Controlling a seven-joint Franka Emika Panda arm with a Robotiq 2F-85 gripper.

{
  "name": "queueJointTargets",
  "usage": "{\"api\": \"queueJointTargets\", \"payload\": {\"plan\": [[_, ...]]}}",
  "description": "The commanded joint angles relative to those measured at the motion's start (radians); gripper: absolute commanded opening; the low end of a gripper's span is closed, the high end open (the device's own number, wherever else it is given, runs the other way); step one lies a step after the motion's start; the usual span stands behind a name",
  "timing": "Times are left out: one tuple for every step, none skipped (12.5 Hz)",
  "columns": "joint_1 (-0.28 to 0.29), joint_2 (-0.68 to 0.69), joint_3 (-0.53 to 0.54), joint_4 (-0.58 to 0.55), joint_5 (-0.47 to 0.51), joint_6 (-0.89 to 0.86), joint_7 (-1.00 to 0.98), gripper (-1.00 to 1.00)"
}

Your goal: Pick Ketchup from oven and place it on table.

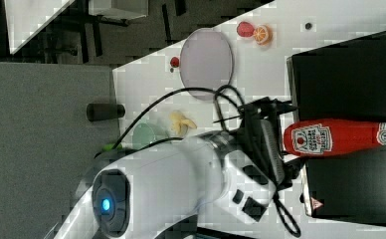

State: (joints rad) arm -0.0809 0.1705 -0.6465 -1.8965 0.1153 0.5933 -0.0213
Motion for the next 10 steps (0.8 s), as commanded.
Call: {"api": "queueJointTargets", "payload": {"plan": [[-0.004, 0.109, 0.006, -0.007, 0.057, -0.018, 0.068, 1.00], [-0.004, 0.120, 0.006, -0.007, 0.057, -0.017, 0.069, 1.00], [-0.004, 0.128, 0.006, -0.007, 0.057, -0.015, 0.069, 1.00], [-0.004, 0.133, 0.006, -0.013, 0.057, -0.015, 0.069, 1.00], [-0.005, 0.135, 0.006, -0.020, 0.057, -0.015, 0.069, 0.71], [-0.004, 0.135, 0.007, -0.023, 0.057, -0.001, 0.069, 0.37], [-0.002, 0.128, 0.007, -0.022, 0.057, -0.001, 0.069, 0.23], [-0.002, 0.125, 0.006, -0.021, 0.057, -0.003, 0.069, 0.23], [0.001, 0.118, 0.009, -0.012, 0.055, -0.011, 0.069, 0.23], [0.014, 0.102, 0.011, 0.019, 0.050, -0.039, 0.069, 0.23]]}}
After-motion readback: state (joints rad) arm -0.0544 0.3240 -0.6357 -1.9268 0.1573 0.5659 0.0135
